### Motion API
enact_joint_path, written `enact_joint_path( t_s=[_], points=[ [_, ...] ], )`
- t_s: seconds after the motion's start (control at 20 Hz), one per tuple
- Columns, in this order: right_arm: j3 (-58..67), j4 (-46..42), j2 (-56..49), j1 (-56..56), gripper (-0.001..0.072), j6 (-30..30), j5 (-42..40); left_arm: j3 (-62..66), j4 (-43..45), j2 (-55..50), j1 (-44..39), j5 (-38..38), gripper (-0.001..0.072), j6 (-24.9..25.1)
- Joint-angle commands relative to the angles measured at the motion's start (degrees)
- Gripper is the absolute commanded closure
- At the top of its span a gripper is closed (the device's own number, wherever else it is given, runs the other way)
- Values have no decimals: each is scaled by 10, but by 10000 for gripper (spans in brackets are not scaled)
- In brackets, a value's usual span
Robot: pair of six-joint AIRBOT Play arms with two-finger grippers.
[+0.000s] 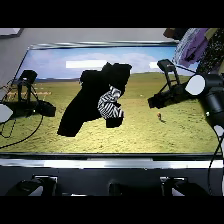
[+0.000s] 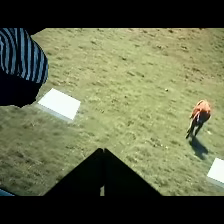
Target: Fold the clothes and pants, and hang the long-sleeved shirts on hangers.
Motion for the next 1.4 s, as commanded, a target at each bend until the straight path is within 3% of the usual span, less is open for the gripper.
enact_joint_path(
  t_s=[0.0,0.6,0.65,0.7,0.75,0.8,0.9,1.0,1.05,1.2,1.35],
  points=[
    [0,0,0,0,676,1,0,0,0,0,0,0,683,0],
    [0,0,0,0,676,1,0,0,0,0,-1,1,682,0],
    [0,0,0,0,676,1,0,0,0,0,-1,11,629,0],
    [0,0,0,0,676,1,0,0,1,-1,0,21,257,0],
    [0,0,0,0,676,1,0,0,5,-1,-1,10,-13,-4],
    [0,0,0,0,676,1,-9,0,21,-3,1,9,-13,-9],
    [0,0,0,0,676,1,-35,-10,46,-16,38,9,-13,-89],
    [0,0,0,0,676,2,-46,-43,-16,-43,120,13,-13,-101],
    [0,0,0,0,676,2,-49,-62,-72,-62,165,15,-13,-73],
    [0,0,0,0,676,2,-56,-100,-322,-142,284,7,-13,90],
    [0,1,0,0,676,2,-56,-100,-444,-220,313,1,-13,177]
  ],
)
